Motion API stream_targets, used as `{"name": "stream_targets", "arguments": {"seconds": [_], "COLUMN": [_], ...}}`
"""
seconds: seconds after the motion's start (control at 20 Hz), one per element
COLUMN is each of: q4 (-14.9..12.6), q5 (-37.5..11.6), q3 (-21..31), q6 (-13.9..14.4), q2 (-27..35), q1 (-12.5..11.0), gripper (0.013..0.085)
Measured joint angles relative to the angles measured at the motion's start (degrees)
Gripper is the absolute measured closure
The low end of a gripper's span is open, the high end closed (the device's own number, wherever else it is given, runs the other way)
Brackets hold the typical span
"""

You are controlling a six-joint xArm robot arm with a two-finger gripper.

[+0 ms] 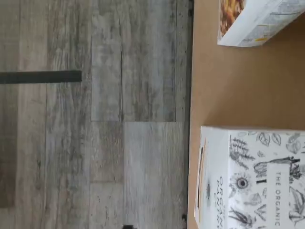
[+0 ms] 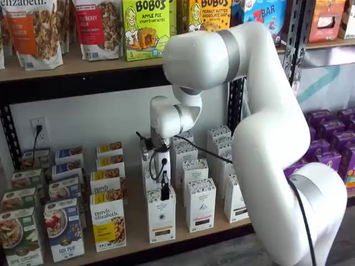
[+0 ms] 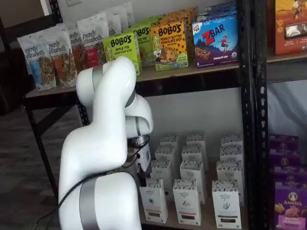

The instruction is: Pick up the white box with a yellow strip in the middle, on the bottom shelf, the fourth box from the left

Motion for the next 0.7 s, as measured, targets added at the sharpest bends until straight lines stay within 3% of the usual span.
{"name": "stream_targets", "arguments": {"seconds": [0.3,0.7], "q4": [1.1,0.4], "q5": [-0.7,0.0], "q3": [-3.7,-8.4], "q6": [-1.0,-1.3], "q2": [3.5,7.5], "q1": [-0.1,-1.1], "gripper": [0.0130,0.0130]}}
